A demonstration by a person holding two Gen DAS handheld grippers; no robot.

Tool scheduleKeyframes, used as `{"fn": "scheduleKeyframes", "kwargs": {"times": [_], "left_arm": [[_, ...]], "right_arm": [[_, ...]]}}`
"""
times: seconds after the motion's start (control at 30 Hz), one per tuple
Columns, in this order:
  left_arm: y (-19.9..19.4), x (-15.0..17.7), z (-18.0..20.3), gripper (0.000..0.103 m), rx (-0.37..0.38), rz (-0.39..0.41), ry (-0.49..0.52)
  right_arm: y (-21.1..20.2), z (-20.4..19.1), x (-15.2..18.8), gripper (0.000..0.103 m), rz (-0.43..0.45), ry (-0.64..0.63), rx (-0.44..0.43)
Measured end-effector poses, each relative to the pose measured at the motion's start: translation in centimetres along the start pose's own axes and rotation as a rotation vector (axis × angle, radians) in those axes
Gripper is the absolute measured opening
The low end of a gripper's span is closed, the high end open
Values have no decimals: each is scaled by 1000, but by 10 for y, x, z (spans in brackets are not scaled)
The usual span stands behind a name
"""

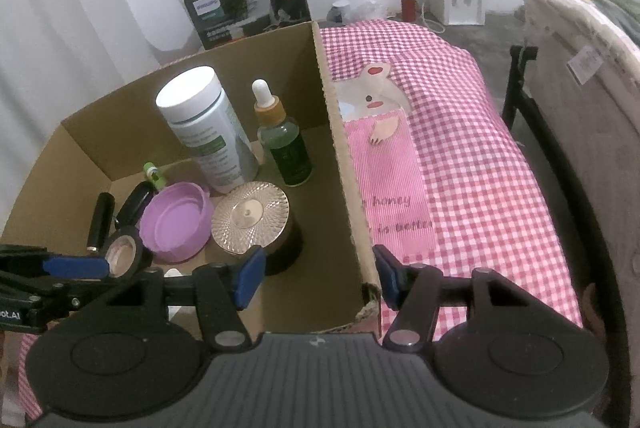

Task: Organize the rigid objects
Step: 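Withdraw the right gripper up and away from the box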

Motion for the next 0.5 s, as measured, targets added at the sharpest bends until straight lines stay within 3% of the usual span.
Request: {"fn": "scheduleKeyframes", "kwargs": {"times": [0.3, 0.47, 0.5], "left_arm": [[-6, 5, -4, 65, -21, 18, 4], [-30, -1, 2, 74, -41, 127, 30], [-39, -3, 5, 79, -57, 160, 46]], "right_arm": [[-5, 1, 5, 64, 9, 48, 3], [-10, 8, 3, 65, 33, 134, -29], [-15, 9, 3, 65, 52, 151, -45]]}}
Point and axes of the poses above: each gripper's, at about its wrist camera, not at the fingertips, and y roughly the way its jaws point, z to its right, x to its underside, the point moved 6 cm from there along y, roughly the way its jaws point, and after that the axes turned 11 degrees about y, right-handed, at the moved point
